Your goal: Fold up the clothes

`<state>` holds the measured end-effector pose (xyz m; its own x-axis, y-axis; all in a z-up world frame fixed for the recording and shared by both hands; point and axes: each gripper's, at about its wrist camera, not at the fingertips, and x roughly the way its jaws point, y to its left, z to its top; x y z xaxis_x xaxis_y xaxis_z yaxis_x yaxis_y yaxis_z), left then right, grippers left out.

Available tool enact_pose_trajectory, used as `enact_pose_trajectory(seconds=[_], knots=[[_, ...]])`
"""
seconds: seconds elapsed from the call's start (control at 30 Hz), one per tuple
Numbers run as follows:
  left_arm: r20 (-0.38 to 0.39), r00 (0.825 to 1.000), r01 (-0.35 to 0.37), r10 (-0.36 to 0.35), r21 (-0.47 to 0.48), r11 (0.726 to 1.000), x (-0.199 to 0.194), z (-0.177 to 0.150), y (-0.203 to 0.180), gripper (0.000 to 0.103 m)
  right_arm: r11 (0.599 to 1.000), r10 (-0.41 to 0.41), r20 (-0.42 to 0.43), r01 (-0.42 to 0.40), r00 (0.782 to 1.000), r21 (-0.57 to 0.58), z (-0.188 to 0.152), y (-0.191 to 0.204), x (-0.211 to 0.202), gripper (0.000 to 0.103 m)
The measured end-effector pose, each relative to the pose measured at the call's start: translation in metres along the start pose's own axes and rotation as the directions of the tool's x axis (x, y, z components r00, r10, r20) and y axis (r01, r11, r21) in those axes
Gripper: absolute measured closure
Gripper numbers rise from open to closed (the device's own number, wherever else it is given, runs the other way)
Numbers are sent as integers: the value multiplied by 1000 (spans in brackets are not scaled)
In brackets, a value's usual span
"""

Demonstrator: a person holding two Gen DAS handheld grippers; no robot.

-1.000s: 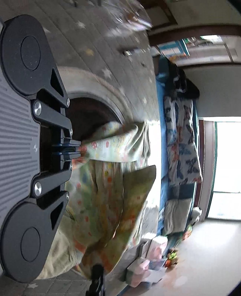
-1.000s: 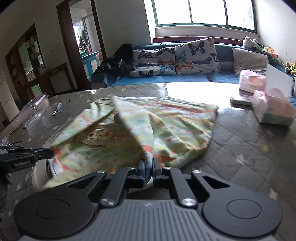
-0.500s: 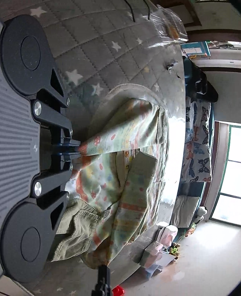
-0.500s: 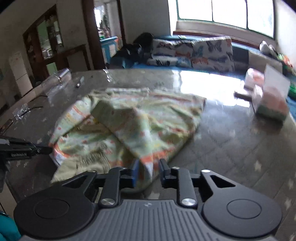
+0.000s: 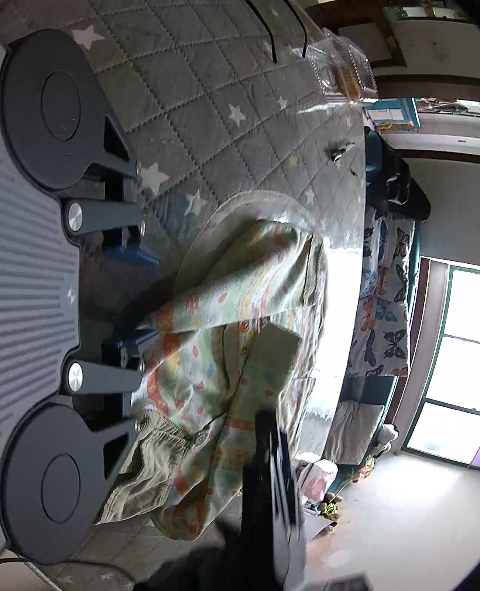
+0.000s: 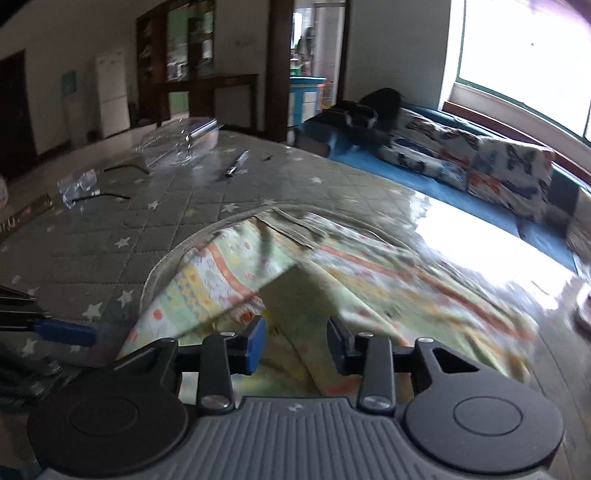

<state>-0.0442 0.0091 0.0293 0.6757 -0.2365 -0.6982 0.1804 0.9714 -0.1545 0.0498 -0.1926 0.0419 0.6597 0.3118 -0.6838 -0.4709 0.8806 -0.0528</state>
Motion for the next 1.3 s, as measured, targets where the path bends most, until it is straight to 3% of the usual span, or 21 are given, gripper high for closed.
enact_pose_trajectory(seconds=[0.17,0.43,0.6,0.7,0.83,1.03,1.3], knots=[[-4,1000,-15,15,-35,999,2,0,7,51,997,25,-17,-26,1000,-68,20,17,40,58],[-14,1000,-18,17,-53,998,4,-1,13,49,1000,22,-54,-23,998,-14,14,9,69,60],[-16,1000,-19,18,-53,998,5,-1,11,48,999,21,-45,-19,999,50,13,-1,68,87],[-6,1000,-17,17,-50,999,3,3,8,48,997,20,-32,-17,999,81,13,-7,61,95],[15,1000,-9,10,-42,999,2,11,3,45,993,0,19,-2,1000,120,13,-19,38,96],[37,999,23,-23,10,1000,4,22,-19,42,977,-98,126,71,987,200,7,-56,-22,98],[34,996,80,-84,107,991,20,34,-64,40,913,-319,204,243,926,327,-24,-116,-111,98]])
